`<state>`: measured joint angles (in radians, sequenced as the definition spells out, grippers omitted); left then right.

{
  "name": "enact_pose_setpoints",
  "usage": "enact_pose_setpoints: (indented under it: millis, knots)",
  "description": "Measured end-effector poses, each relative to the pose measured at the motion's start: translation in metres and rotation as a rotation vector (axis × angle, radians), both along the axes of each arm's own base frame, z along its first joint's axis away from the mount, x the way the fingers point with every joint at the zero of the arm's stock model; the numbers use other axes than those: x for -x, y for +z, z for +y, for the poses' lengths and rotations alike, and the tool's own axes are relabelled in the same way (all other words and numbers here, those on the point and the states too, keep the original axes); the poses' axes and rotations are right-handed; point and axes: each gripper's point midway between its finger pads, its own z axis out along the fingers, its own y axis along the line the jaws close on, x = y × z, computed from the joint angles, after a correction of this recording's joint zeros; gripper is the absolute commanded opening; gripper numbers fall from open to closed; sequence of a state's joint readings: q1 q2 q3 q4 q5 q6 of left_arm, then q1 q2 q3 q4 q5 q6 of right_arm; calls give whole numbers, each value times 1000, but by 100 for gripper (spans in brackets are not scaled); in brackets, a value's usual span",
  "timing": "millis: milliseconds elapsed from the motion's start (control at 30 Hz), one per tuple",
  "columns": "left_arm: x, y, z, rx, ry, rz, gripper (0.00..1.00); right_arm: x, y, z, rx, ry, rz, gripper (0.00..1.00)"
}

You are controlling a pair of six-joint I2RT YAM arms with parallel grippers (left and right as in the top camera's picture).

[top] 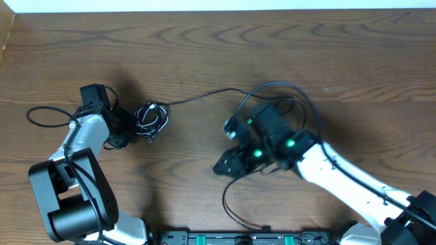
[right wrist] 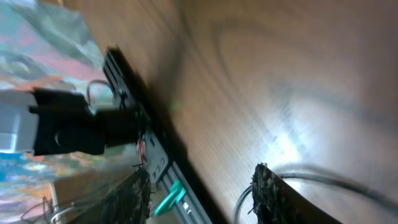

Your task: Untangle cables

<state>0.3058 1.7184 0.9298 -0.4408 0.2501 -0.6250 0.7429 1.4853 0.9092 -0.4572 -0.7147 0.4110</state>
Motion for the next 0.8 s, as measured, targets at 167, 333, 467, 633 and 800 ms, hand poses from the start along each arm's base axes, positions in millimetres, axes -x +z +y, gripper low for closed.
enact_pose_setpoints:
  millis: [167, 333, 467, 633, 800]
  knots:
    - [0, 0, 0, 0, 0, 0, 8, 45, -22, 1, 171, 27, 59, 53]
    - [0, 0, 0, 0, 0, 0, 8, 82, -43, -9, 366, 13, 66, 53]
    - [0, 0, 0, 0, 0, 0, 8, 95, -52, -14, 464, -36, 39, 53]
    - [0, 0, 0, 1, 0, 2, 8, 104, -68, -14, 544, -81, 26, 52]
    - [0, 0, 0, 0, 0, 1, 8, 109, -96, -18, 632, -94, 66, 11]
